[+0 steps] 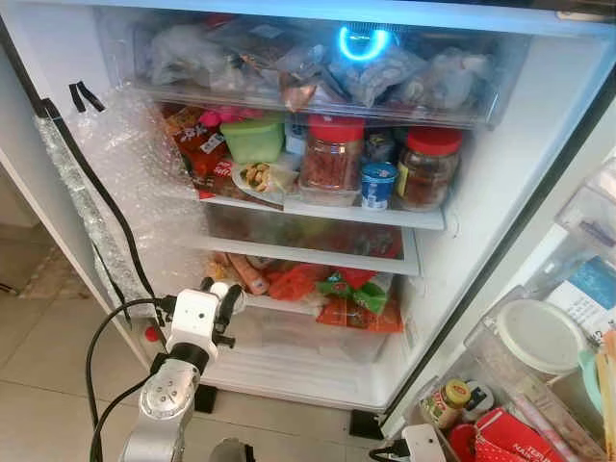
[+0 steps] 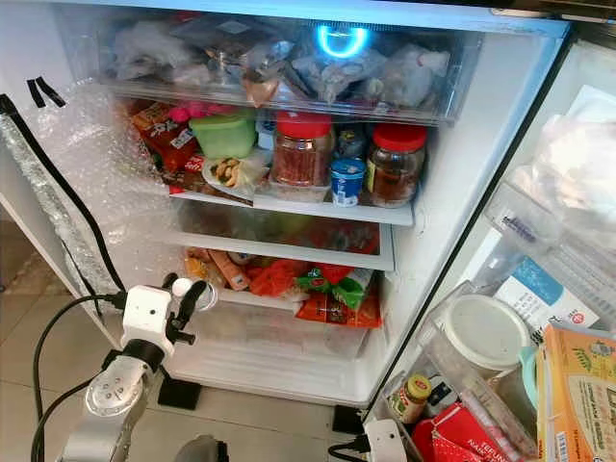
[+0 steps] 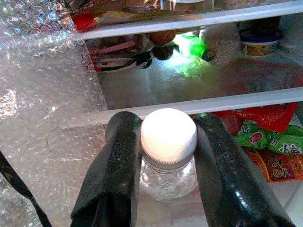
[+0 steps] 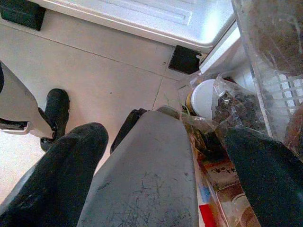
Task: Restocking fridge
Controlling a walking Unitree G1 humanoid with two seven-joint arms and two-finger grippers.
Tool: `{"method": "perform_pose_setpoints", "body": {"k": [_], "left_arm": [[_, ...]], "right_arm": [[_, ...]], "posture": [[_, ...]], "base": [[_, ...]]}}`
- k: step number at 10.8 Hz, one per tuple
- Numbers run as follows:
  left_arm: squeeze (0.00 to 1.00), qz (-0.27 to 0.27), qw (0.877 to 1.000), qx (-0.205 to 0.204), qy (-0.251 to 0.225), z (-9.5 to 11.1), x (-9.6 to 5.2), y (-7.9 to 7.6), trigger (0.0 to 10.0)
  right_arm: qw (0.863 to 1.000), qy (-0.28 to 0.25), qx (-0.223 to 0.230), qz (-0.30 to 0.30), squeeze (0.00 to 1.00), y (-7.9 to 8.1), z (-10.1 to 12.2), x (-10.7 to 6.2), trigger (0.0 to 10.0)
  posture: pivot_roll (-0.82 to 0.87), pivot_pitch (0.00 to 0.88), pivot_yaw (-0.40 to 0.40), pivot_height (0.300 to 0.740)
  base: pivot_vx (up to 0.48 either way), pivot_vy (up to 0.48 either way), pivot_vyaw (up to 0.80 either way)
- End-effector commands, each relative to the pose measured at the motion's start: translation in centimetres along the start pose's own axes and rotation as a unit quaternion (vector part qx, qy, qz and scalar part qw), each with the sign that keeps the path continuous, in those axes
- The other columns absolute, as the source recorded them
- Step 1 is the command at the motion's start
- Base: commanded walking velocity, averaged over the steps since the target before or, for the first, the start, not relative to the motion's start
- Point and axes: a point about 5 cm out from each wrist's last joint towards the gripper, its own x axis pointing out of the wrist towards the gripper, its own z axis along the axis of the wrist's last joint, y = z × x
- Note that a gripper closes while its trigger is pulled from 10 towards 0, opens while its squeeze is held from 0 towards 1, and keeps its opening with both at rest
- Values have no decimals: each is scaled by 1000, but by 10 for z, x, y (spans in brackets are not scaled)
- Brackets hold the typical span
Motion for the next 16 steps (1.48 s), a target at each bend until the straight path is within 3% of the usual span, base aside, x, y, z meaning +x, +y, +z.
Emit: {"method": "perform_pose_setpoints", "body": {"k": [1,8,16], "left_arm": [[0,-9,1000,2,-22,11,5,-1,10000],[0,-11,1000,4,-24,14,8,-3,10000],[0,-20,999,2,-24,15,10,-6,10000]], "right_arm": [[1000,10,-1,-6,0,-3,-4,-1,10000],[1000,0,7,-12,0,-3,-2,-1,10000],[1000,-4,-11,2,0,-2,0,-1,10000]], "posture": [[50,0,-46,663],[52,0,-47,663],[50,0,-48,663]], "base": [[0,0,0],[0,0,0],[270,0,79]]}}
